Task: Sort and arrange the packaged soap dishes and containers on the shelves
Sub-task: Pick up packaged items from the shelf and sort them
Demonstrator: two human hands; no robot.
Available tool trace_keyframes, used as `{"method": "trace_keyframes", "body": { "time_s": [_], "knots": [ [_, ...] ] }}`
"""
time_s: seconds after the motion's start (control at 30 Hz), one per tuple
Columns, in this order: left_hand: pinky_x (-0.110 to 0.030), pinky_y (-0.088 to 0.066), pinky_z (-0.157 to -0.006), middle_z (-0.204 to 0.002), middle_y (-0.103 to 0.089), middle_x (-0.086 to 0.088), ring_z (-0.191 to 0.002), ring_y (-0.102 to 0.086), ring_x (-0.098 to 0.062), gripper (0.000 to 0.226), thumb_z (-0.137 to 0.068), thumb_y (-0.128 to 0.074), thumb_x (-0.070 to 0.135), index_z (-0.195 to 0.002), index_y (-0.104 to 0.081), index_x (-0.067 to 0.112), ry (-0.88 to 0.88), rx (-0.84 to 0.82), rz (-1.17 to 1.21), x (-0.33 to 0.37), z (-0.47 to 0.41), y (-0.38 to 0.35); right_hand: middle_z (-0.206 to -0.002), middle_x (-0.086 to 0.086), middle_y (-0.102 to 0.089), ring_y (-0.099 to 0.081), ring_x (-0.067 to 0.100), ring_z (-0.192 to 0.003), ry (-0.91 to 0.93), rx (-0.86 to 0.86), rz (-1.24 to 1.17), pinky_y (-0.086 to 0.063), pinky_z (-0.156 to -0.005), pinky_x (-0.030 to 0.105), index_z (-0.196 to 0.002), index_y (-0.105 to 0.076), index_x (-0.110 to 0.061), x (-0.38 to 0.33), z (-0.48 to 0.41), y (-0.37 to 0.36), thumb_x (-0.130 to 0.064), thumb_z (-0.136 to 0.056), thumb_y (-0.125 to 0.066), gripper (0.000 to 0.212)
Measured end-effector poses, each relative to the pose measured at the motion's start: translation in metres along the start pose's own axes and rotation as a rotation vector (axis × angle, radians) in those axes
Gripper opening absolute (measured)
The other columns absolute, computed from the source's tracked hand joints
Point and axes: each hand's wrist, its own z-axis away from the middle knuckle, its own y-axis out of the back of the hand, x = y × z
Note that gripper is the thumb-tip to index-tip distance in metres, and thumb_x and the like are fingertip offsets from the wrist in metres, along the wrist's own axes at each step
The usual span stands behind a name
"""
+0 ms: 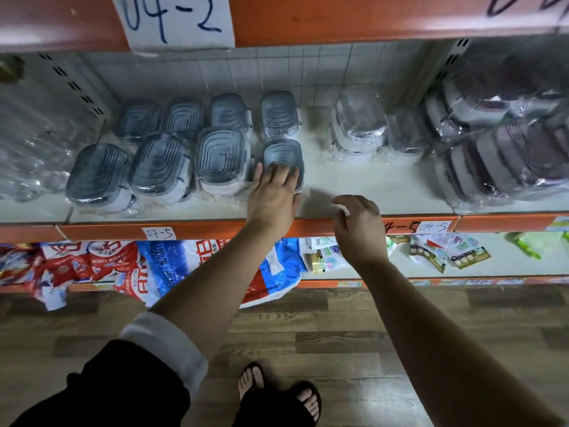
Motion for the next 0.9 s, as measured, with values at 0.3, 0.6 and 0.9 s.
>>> {"method": "trace_keyframes", "body": {
  "time_s": [0.3, 0.6, 0.9],
  "knots": [
    [-0.046, -0.033, -0.111, -0.134, -0.057, -0.012, -0.118, -0.056, -0.031, 0.039, -0.096, -0.057, 0.029, -0.128, -0.061, 0.009, -0.053, 0.064, 0.105, 0.012, 0.089, 0.074, -0.111, 0.016, -0.068, -0.06, 0.037, -0.104, 0.066, -0.035, -0.034, -0.051, -0.089, 0.04, -0.113, -0.067, -0.001, -0.057, 0.037, 0.047, 0.001, -0.087, -0.055, 0.029],
    [-0.042, -0.048, -0.089, -0.104, -0.066, -0.009, -0.091, -0.064, -0.03, 0.026, -0.09, -0.057, 0.028, -0.103, -0.071, 0.01, -0.048, 0.333, 0.075, -0.021, 0.167, 0.191, -0.115, 0.013, -0.066, -0.058, 0.033, -0.109, 0.105, -0.094, -0.114, -0.049, -0.09, 0.044, -0.118, -0.065, -0.005, -0.156, 0.079, 0.095, -0.012, -0.09, -0.06, 0.03],
    [-0.04, -0.048, -0.088, -0.092, -0.062, -0.003, -0.08, -0.063, -0.024, 0.024, -0.091, -0.052, 0.033, -0.095, -0.068, 0.016, 0.101, 0.477, 0.0, -0.113, 0.231, 0.273, -0.1, 0.006, -0.068, -0.062, 0.027, -0.097, 0.324, -0.068, -0.161, -0.052, -0.08, 0.041, -0.104, -0.067, -0.01, -0.292, 0.089, 0.09, -0.018, -0.09, -0.063, 0.017]
  ]
}}
